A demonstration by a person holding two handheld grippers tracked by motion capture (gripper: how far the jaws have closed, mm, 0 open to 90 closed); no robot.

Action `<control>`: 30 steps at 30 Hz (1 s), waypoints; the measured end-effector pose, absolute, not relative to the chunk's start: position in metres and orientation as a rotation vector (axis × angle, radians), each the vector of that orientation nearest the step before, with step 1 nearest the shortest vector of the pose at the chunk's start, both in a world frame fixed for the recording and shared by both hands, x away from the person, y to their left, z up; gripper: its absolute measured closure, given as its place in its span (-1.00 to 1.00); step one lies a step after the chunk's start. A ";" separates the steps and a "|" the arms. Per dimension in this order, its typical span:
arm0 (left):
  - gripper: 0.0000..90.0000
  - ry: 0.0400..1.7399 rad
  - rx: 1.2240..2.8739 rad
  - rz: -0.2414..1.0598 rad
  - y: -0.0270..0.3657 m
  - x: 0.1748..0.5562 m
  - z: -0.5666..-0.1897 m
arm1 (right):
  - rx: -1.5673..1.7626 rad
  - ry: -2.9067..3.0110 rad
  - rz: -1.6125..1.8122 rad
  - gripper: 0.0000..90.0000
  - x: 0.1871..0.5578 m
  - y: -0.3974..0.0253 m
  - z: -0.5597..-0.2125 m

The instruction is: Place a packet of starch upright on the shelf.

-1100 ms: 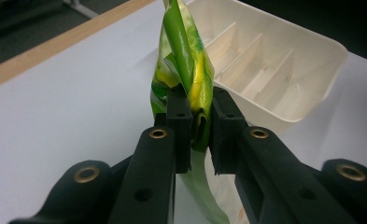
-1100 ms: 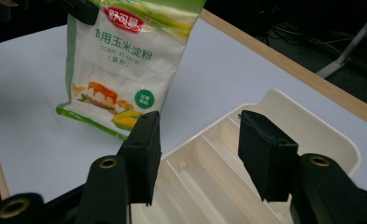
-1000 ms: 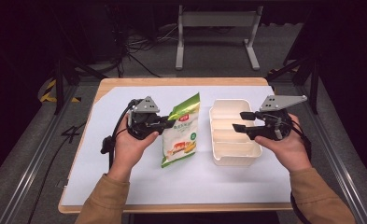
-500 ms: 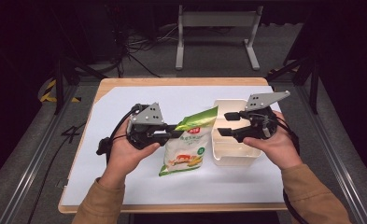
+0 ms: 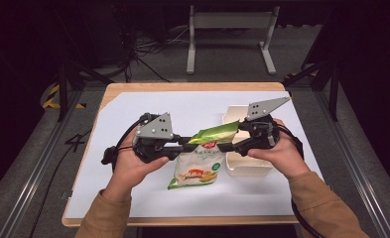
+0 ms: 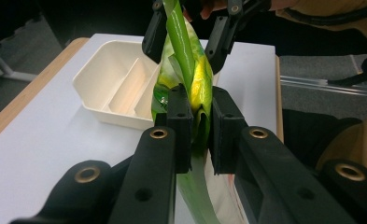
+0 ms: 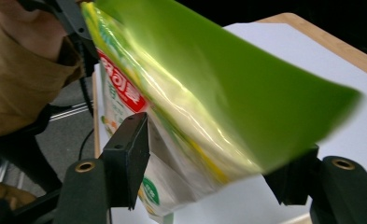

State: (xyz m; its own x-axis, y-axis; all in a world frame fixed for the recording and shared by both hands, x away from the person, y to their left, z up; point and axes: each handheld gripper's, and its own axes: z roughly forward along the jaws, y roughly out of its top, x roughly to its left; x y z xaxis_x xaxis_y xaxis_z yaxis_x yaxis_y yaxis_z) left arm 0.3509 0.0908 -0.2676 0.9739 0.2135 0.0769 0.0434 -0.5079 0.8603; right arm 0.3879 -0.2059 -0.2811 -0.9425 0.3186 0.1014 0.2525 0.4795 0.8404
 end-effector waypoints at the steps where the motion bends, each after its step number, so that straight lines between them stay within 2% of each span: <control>1: 0.80 0.181 2.098 0.211 0.091 0.351 -0.268 | 0.511 2.643 1.483 -0.14 0.388 -0.206 -0.281; 5: 0.80 0.159 2.084 0.186 0.093 0.352 -0.268 | 0.453 2.690 1.513 0.11 0.386 -0.201 -0.280; 10: 0.80 0.150 2.066 0.177 0.097 0.354 -0.268 | 0.394 2.727 1.568 0.67 0.384 -0.204 -0.275; 14: 0.78 0.146 2.051 0.171 0.099 0.356 -0.269 | 0.365 2.714 1.566 0.83 0.379 -0.205 -0.270; 18: 0.70 0.157 2.030 0.161 0.101 0.358 -0.270 | 0.341 2.688 1.530 0.86 0.372 -0.204 -0.260; 22: 0.63 0.167 2.002 0.209 0.103 0.354 -0.267 | 0.309 2.644 1.476 0.87 0.365 -0.203 -0.247; 27: 0.29 0.211 1.957 0.243 0.111 0.353 -0.263 | 0.279 2.590 1.442 0.88 0.360 -0.204 -0.229; 30: 0.18 0.233 1.936 0.248 0.117 0.356 -0.263 | 0.272 2.566 1.434 0.88 0.360 -0.208 -0.217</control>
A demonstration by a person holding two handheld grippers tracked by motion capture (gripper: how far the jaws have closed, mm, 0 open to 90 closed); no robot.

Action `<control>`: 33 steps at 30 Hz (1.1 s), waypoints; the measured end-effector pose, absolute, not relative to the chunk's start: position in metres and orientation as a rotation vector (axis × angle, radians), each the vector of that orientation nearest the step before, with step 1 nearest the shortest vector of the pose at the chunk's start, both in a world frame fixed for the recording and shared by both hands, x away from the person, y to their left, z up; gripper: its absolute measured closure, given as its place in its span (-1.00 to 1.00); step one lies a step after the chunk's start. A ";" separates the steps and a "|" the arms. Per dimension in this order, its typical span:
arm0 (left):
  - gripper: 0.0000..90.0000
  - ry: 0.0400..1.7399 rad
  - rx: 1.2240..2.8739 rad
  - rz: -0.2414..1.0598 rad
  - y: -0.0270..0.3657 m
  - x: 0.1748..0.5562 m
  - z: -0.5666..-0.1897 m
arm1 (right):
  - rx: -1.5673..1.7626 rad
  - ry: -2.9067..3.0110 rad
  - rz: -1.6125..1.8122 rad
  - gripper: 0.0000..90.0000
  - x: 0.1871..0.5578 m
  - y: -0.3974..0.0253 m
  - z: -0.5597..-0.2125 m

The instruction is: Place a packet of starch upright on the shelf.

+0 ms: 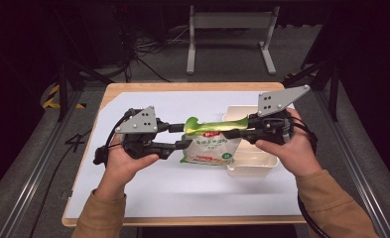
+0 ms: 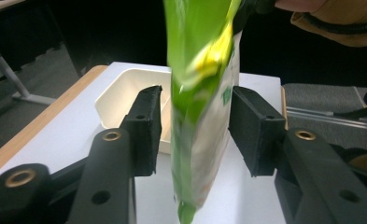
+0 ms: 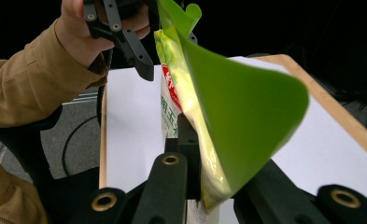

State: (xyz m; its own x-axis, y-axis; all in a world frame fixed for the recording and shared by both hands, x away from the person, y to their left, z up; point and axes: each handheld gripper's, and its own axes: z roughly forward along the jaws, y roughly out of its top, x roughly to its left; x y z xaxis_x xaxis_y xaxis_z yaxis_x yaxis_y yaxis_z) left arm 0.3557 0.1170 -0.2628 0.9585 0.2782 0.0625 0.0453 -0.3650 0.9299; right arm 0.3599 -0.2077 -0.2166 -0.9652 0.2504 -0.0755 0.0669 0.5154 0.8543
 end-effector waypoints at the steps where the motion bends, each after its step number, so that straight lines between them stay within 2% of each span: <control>1: 0.13 0.240 1.929 0.249 0.118 0.356 -0.263 | 0.269 2.558 1.421 0.88 0.360 -0.209 -0.213; 9: -0.01 0.290 1.894 0.265 0.131 0.361 -0.262 | 0.291 2.531 1.360 0.88 0.362 -0.218 -0.200; 33: -0.08 0.400 1.882 0.271 0.148 0.371 -0.265 | 0.508 2.433 1.239 0.88 0.379 -0.259 -0.197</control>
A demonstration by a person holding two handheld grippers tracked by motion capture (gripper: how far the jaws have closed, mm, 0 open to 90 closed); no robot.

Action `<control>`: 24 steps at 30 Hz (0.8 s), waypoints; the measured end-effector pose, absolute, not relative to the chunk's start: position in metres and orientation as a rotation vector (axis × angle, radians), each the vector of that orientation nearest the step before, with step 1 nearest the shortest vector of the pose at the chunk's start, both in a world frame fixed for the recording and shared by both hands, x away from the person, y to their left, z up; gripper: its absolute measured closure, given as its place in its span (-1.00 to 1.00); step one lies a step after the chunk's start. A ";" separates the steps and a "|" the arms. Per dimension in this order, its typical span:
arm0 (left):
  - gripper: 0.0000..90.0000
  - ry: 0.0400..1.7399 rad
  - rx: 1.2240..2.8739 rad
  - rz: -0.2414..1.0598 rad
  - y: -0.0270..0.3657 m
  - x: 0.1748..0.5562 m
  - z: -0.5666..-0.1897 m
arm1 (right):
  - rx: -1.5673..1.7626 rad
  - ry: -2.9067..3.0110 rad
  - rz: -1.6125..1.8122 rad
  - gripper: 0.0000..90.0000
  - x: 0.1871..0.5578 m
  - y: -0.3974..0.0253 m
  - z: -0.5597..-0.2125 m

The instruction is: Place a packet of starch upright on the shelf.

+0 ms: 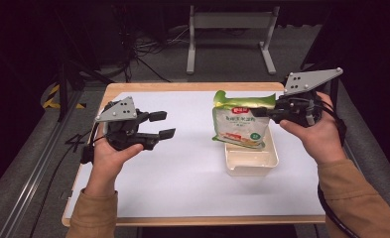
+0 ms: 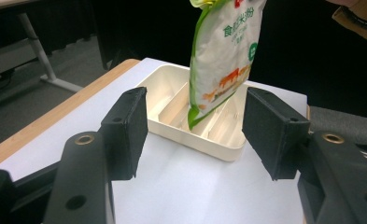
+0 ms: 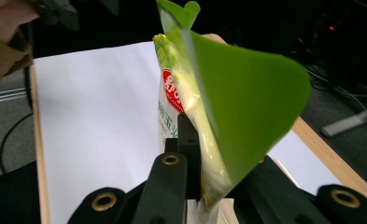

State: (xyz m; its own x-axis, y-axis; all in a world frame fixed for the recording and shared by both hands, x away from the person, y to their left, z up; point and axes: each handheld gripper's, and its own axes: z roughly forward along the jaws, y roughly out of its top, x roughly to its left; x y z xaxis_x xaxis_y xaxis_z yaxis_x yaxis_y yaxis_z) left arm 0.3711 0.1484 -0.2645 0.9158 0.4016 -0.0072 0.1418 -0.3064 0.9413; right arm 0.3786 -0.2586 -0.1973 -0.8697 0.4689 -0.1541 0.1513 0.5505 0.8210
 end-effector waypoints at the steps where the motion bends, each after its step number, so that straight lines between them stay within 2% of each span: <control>1: -0.08 0.408 1.881 0.266 0.148 0.371 -0.265 | 0.508 2.433 1.239 0.88 0.379 -0.259 -0.197; 24: -0.10 0.444 1.891 0.240 0.148 0.377 -0.270 | 0.597 2.430 1.265 0.88 0.396 -0.286 -0.223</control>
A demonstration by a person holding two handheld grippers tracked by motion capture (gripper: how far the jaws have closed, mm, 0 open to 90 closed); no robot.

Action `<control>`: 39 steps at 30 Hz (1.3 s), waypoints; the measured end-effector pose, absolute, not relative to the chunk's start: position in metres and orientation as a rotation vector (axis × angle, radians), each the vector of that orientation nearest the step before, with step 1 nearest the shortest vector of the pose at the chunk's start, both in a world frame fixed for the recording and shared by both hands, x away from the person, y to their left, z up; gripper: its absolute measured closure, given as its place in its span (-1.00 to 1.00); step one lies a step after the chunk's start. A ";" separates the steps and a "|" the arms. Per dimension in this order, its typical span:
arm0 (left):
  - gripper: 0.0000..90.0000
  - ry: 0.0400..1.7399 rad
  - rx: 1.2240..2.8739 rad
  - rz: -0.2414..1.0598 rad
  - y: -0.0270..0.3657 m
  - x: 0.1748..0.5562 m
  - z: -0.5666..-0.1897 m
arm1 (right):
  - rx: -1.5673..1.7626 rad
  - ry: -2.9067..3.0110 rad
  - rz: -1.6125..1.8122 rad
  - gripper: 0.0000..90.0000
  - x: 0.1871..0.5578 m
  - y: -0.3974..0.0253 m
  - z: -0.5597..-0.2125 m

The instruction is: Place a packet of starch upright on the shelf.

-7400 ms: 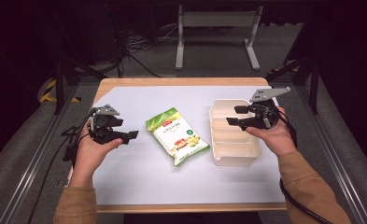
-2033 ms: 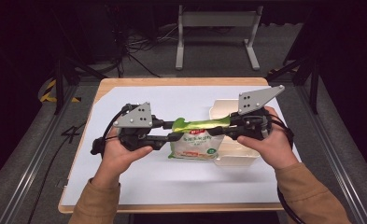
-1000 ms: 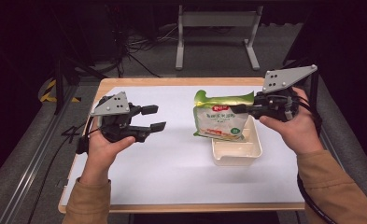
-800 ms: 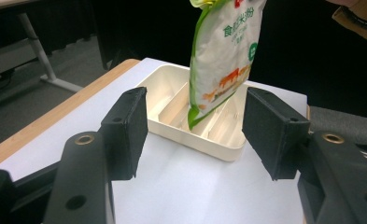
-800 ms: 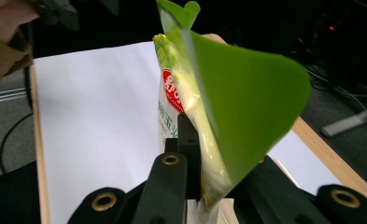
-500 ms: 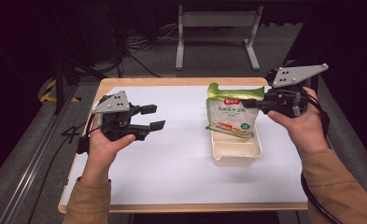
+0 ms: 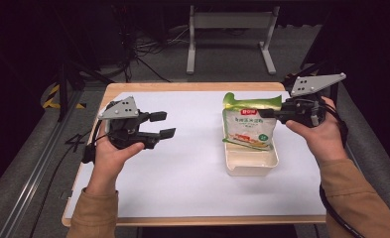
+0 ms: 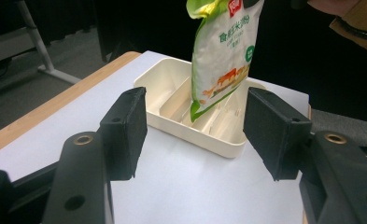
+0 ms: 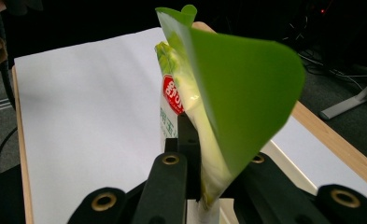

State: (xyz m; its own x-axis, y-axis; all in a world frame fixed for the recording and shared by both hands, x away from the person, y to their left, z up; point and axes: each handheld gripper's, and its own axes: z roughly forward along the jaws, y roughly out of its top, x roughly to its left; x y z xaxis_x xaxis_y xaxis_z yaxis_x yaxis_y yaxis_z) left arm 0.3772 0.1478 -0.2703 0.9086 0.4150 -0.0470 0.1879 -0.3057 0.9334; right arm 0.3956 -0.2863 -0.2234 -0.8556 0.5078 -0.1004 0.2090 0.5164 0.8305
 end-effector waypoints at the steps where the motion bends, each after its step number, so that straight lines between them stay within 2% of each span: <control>1: -0.11 0.445 1.891 0.238 0.148 0.377 -0.270 | 0.596 2.432 1.262 0.88 0.396 -0.287 -0.225; 22: -0.13 0.447 1.898 0.229 0.148 0.379 -0.272 | 0.581 2.432 1.231 0.88 0.412 -0.287 -0.248; 30: -0.13 0.449 1.902 0.223 0.146 0.379 -0.273 | 0.476 2.451 1.172 0.88 0.410 -0.282 -0.253; 39: -0.13 0.447 1.907 0.226 0.148 0.380 -0.274 | 0.477 2.503 1.133 0.88 0.417 -0.271 -0.277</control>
State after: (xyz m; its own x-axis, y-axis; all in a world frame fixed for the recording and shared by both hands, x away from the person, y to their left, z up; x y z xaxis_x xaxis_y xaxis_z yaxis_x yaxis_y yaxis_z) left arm 0.3804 0.1477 -0.2735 0.9102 0.4105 -0.0547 0.1993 -0.3185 0.9268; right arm 0.4166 -0.2711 -0.2773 -0.8816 0.4382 -0.1753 0.1574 0.6232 0.7661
